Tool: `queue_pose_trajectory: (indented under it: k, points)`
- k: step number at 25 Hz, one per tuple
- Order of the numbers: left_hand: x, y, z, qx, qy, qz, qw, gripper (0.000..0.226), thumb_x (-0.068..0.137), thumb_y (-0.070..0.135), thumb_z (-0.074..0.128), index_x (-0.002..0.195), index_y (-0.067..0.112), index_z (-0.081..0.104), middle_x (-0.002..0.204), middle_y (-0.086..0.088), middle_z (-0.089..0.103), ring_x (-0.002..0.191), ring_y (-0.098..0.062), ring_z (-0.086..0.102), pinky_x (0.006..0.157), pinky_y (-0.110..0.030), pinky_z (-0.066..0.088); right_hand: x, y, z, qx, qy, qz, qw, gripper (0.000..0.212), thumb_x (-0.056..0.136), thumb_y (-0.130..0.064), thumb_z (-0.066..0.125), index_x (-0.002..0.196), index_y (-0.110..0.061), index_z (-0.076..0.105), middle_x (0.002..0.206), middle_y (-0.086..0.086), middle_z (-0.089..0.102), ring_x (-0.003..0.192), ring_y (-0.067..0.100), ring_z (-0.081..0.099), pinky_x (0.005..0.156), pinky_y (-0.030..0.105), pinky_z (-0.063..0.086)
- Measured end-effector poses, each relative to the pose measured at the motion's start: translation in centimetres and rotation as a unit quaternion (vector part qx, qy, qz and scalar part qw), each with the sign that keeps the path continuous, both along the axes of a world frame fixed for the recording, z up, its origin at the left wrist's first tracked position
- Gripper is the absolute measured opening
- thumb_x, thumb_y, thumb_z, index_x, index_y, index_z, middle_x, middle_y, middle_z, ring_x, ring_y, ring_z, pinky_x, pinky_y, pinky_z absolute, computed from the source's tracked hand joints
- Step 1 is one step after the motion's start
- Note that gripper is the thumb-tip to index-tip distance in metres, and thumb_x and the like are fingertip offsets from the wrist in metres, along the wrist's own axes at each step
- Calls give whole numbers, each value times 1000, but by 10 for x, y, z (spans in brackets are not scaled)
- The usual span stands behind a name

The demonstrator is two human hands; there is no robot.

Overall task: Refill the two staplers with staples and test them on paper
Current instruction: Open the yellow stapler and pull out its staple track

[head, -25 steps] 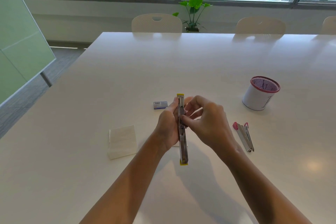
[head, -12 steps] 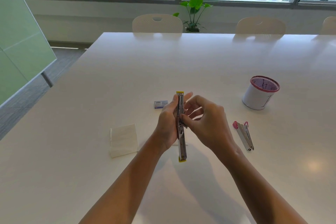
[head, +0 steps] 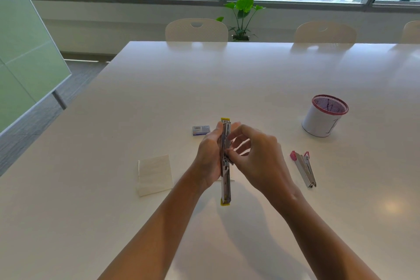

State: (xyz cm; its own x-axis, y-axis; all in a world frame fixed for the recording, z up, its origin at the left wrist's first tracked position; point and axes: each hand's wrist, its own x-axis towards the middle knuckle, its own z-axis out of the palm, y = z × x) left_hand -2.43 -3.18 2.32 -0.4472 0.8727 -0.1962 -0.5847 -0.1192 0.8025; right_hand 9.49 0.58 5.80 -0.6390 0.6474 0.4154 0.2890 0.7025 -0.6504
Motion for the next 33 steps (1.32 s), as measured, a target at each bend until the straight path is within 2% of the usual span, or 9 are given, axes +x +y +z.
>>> queue_pose_trajectory:
  k: [4,8,11,17,21,24,27,30,33]
  points:
    - [1,-1,-1,-14,11,4,1000,49,107,38,36,115,5,72,94,-5,76,83,-14,75,66,-27,59,0,-1,2,19,-27,-8,999,19,78,-17,80,92,-26,70,80,-18,66,66,-2,65,65,19,56]
    - [5,-1,0,-43,26,-4,999,48,106,40,39,86,15,75,79,-3,69,72,-13,70,62,-25,56,0,2,5,38,-72,-21,996,14,79,-19,76,89,-28,71,80,-16,63,65,-2,61,61,5,43]
    - [7,-2,1,-53,42,-5,998,47,105,42,41,78,17,70,76,-4,58,71,-15,60,64,-27,48,-2,6,7,42,-97,-26,994,13,80,-22,75,91,-27,73,84,-12,64,70,3,61,62,9,40]
    - [5,-1,-2,-58,83,-25,995,38,105,38,43,86,11,62,73,-4,46,64,-14,44,59,-28,36,-3,13,8,35,-112,-11,993,11,81,-20,73,91,-22,71,87,-9,63,73,7,63,66,17,48]
    - [5,1,-1,-60,78,-29,995,41,105,37,43,94,8,70,83,-8,64,78,-18,63,67,-29,49,-5,15,6,26,-101,4,995,10,80,-14,72,82,-21,67,85,-7,62,74,11,65,66,23,53]
    - [3,2,-1,-55,69,-28,996,41,105,37,44,95,7,70,85,-8,67,79,-18,68,66,-28,54,-5,18,5,22,-85,21,996,12,79,-10,72,80,-21,66,83,-9,64,72,9,66,67,30,56]
    - [3,6,-2,-46,48,-30,997,40,104,36,45,93,9,72,82,-5,71,74,-13,71,62,-24,55,-5,21,5,11,-72,42,996,17,76,-6,70,77,-22,65,77,-13,66,70,5,68,66,30,57]
    - [3,10,-3,-43,44,-35,997,41,104,37,45,86,16,75,86,-3,72,75,-12,71,65,-25,52,-2,29,4,-15,-72,68,995,23,75,-3,70,80,-25,65,74,-15,67,71,1,68,65,26,58]
    - [4,16,-4,-47,46,-47,997,42,104,39,43,105,10,74,107,-15,74,94,-20,71,84,-36,54,3,43,1,-52,-50,74,995,24,78,-5,74,89,-25,68,78,-14,70,76,0,69,70,19,58]
